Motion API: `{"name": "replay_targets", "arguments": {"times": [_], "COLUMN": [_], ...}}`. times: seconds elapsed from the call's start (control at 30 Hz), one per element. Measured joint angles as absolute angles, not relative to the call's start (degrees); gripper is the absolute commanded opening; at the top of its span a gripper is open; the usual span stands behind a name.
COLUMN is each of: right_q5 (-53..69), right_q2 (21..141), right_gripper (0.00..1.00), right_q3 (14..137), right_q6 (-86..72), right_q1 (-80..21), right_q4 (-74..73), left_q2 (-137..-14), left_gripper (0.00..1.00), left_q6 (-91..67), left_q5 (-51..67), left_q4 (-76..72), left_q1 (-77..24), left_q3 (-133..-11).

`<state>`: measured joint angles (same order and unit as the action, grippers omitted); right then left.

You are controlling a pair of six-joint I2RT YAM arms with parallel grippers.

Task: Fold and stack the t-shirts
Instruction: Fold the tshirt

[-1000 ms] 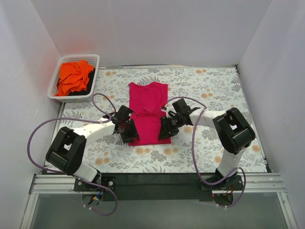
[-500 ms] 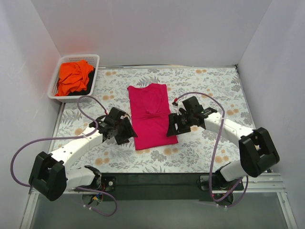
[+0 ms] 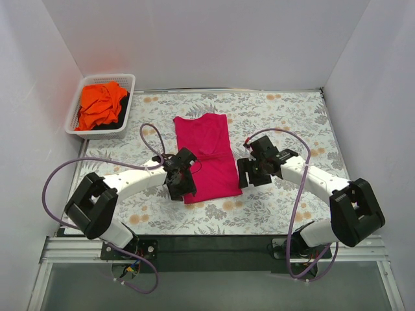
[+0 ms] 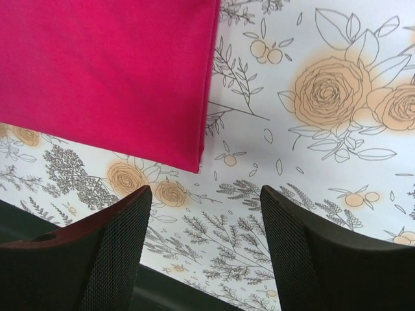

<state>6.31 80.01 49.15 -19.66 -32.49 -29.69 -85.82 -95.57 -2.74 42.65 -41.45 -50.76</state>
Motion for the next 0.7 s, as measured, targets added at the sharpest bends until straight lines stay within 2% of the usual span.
{"name": "replay_targets", "arguments": {"times": [0.33,0.6,0.7], "right_q5": [4.73,3.51,2.72], "right_q2": [79.85,81.78,83.22], "right_gripper": [0.57,0.56,0.55], "right_q3": [48.84,48.84,48.84], "right_q6": [-22.48,-25.02,-25.69], "right_q1": [-35.09,-38.59,-39.68], "right_q4": [-29.89,-29.04,-28.56], "left_q2": [-92.33,-93.51,-93.95], "left_gripper": [0.43,0.43,0.39], "left_q6": [-95.94,-95.96,-95.59], "left_q5": [-4.99,-5.26,-4.93], "left_q4": [45.25,45.93,46.09], "left_q1": [-43.72,-43.72,-43.72], "left_q3": [-53.10,-53.95,-54.22]}}
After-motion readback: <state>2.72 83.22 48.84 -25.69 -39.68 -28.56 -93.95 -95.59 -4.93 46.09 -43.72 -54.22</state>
